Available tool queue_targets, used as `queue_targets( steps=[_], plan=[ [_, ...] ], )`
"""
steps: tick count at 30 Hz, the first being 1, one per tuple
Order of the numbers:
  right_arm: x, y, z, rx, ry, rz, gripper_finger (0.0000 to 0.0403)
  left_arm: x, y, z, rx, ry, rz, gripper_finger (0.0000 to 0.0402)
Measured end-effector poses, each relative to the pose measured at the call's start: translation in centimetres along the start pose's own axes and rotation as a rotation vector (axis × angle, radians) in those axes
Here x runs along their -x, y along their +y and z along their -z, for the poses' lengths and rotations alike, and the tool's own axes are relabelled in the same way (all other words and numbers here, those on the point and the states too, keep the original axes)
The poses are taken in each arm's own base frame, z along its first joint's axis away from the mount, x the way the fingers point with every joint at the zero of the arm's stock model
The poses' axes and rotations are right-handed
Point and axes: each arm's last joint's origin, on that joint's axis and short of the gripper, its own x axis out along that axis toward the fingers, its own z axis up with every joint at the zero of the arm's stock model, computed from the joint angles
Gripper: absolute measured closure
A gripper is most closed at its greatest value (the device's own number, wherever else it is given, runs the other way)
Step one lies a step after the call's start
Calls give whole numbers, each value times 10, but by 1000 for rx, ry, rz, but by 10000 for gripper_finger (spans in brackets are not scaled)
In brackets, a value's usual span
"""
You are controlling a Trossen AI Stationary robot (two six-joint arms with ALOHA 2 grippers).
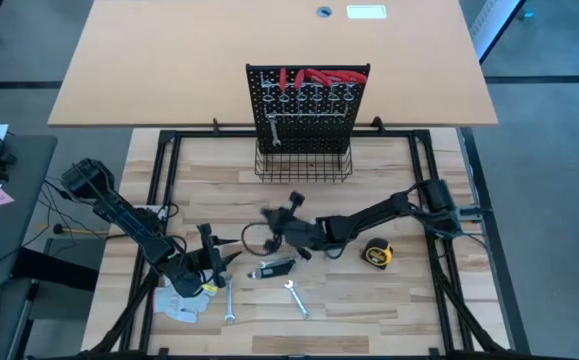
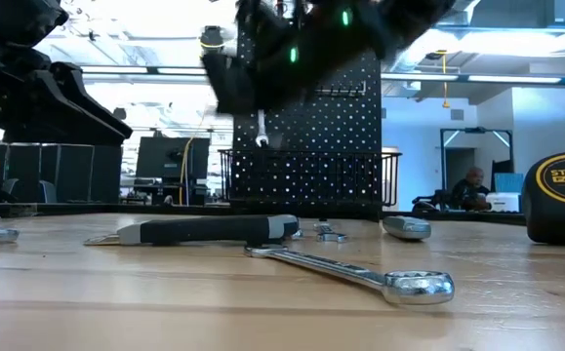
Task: Hang tools onto peg board
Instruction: Hang the silver wrench on the pegboard
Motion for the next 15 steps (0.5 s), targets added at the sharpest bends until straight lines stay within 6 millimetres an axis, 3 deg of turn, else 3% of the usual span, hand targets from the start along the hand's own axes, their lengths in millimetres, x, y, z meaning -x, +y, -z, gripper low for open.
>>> queue_targets(
  steps=[6,9,12,15],
  plan=[
    [12,-40,-50,-16,-121,251,376,0,0,0,18,0,0,249],
    [6,-64,-43,-103,-190,275,376,0,0,0,18,1,0,249],
    [-1,-83,-24,-190,-255,330,376,0,0,0,17,2,0,249],
    [-12,-98,-20,-268,-343,345,376,0,0,0,16,1,-4,249]
  ],
)
